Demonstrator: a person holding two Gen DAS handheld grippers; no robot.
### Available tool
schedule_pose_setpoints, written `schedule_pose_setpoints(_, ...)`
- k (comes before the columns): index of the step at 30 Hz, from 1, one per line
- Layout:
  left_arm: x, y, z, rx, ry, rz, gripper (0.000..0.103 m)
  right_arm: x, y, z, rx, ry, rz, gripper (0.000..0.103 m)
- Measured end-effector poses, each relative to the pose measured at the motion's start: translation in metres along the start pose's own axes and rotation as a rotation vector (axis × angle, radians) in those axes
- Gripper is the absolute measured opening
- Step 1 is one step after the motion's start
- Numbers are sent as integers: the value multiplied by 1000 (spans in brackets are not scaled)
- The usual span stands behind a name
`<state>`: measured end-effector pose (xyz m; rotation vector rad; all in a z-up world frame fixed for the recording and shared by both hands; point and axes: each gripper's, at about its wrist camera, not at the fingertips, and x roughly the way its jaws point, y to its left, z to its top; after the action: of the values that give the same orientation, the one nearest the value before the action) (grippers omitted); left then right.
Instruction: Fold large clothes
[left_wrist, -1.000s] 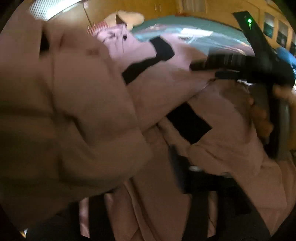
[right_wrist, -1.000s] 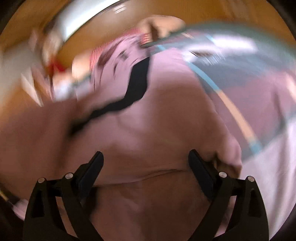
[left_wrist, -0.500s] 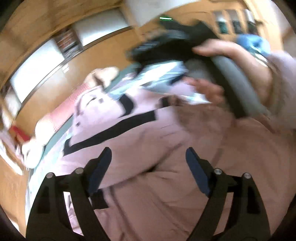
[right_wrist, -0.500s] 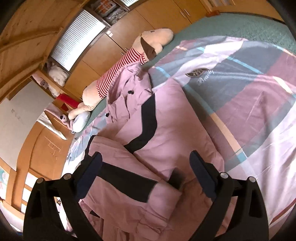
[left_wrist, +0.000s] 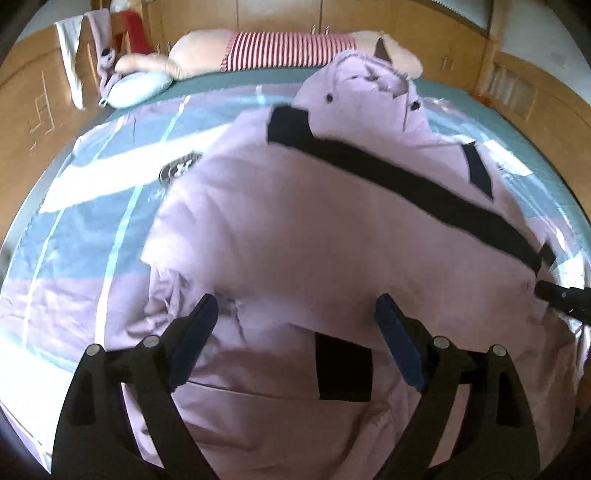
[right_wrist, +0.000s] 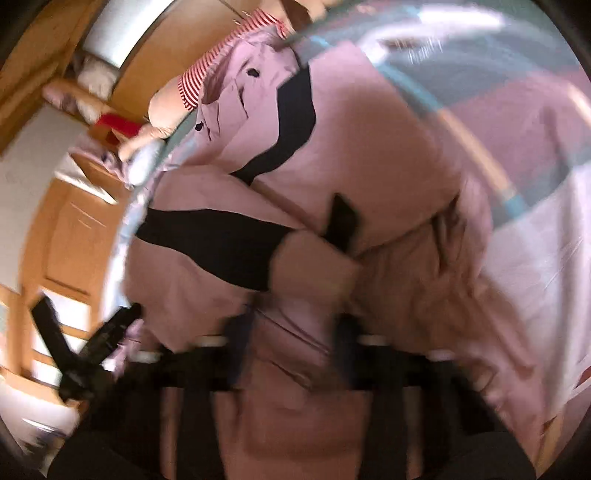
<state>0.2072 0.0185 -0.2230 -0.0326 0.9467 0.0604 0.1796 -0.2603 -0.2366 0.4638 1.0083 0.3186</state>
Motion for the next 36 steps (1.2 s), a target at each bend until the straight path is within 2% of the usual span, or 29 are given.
schedule_pose_setpoints(3, 0, 6, -8, 1, 8, 32, 93, -18, 7, 12, -24, -108, -29, 5)
schedule_pose_setpoints(6, 3, 6, -9, -26, 10, 27, 94, -46, 30, 28, -176, -339, -211, 3)
schedule_pose_setpoints(7, -1, 8, -9, -31, 11, 26, 94, -49, 35, 30, -213, -385, -260, 3)
schedule_pose_setpoints(9, -1, 12, -11, -46, 16, 31, 94, -49, 40, 31, -265, -433, -336, 3)
schedule_pose_setpoints(11, 0, 15, -13, -57, 22, 37, 94, -38, 37, 27, -271, -414, -399, 4)
schedule_pose_setpoints(13, 1, 18, -15, -70, 34, 35, 94, -26, 34, 23, -282, -404, -500, 14)
schedule_pose_setpoints(14, 1, 18, -14, -74, 36, 34, 94, -24, 31, 21, -289, -402, -535, 34)
schedule_pose_setpoints(15, 2, 19, -15, -76, 38, 35, 94, -24, 28, 21, -284, -397, -529, 69)
schedule_pose_setpoints(16, 3, 19, -15, -78, 41, 39, 94, -29, 22, 16, -273, -401, -506, 81)
schedule_pose_setpoints(17, 3, 19, -16, -78, 43, 41, 94, -32, 18, 13, -254, -404, -461, 86)
schedule_pose_setpoints(21, 4, 18, -17, -78, 47, 47, 96, -13, 18, 16, -259, -285, -375, 86)
schedule_pose_setpoints(24, 4, 15, -18, -65, 45, 58, 96, 0, 18, 16, -242, -252, -355, 86)
schedule_pose_setpoints(25, 3, 15, -18, -62, 44, 63, 97, 3, 18, 15, -227, -234, -320, 86)
schedule_pose_setpoints(26, 3, 14, -18, -60, 44, 66, 97, 6, 17, 15, -213, -213, -279, 84)
schedule_pose_setpoints(27, 3, 14, -19, -59, 45, 68, 97, 8, 17, 15, -198, -187, -239, 67)
schedule_pose_setpoints(28, 3, 14, -19, -58, 48, 69, 98, 10, 18, 14, -201, -185, -259, 53)
schedule_pose_setpoints(29, 4, 14, -20, -58, 52, 69, 98, 11, 21, 13, -231, -190, -290, 26)
schedule_pose_setpoints(30, 4, 14, -20, -59, 56, 68, 98, 10, 24, 12, -253, -193, -297, 8)
schedule_pose_setpoints(33, 4, 16, -21, -68, 67, 57, 98, -1, 26, 13, -245, -255, -285, 5)
schedule_pose_setpoints(35, 3, 19, -20, -82, 76, 47, 98, -10, 27, 15, -250, -305, -320, 3)
schedule_pose_setpoints(36, 2, 21, -20, -89, 78, 41, 98, -15, 27, 16, -251, -345, -379, 0)
